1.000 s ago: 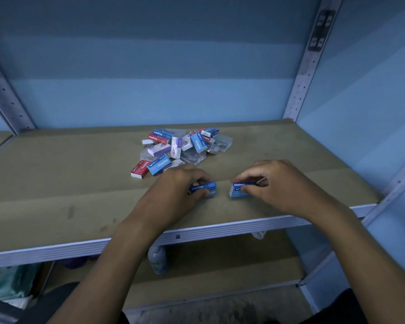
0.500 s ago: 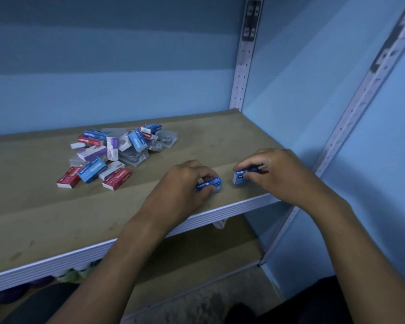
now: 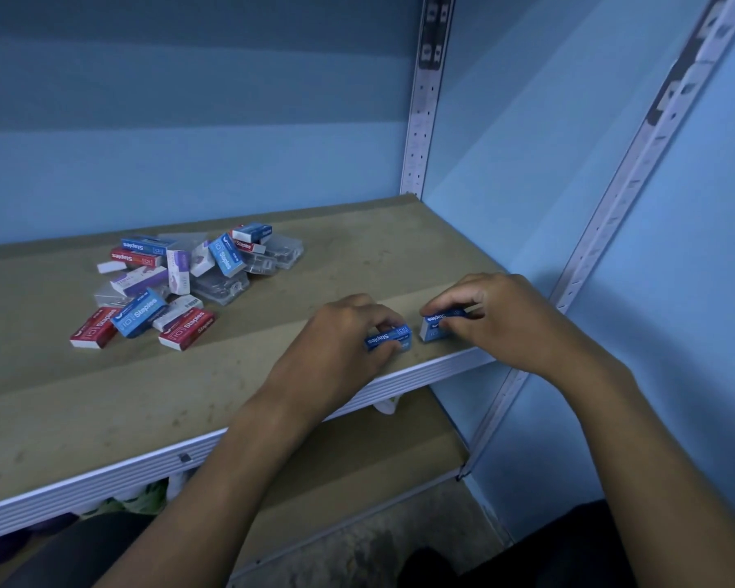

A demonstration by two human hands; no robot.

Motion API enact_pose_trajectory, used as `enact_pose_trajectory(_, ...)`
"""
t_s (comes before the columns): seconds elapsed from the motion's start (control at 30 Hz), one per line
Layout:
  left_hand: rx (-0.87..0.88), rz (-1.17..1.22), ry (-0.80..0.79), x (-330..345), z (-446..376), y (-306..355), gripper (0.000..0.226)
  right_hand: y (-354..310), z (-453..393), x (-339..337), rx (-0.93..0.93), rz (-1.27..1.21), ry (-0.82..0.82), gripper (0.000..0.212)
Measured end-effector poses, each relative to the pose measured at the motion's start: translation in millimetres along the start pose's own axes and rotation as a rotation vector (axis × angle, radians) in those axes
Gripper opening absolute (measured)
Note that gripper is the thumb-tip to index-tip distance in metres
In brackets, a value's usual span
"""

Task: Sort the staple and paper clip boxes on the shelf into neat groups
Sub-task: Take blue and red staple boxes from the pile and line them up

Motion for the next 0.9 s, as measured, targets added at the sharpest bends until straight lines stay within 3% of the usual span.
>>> enact_pose_trajectory(0.4,-0.003,0.028,0.017,4.2,0.1,3.7,0.026,0.7,3.3,2.7,0.04,0.004,-0.052,0.024)
enact_pose_trajectory(0.63,0.0,0.057,0.045,-6.1,7.6,-1.3,0.031,-14.6,2.5,-2.8,-0.016,-0.053,0.007,0.021)
enact_pose_trajectory(0.9,-0.037,-0.024,0.089,-39.9,37.4,-18.8,0.031,-56.2,-12.3,12.7,-0.112,-0.051,-0.034,0.02)
Point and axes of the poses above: each hand's wrist, its own z-axis away from the middle knuckle, its own x-axis out of the palm, y = z × x, the point moved 7 cm from there along -z, towards the middle knuckle, and after that the axes turned 12 degrees about x, right-handed, at the moved point
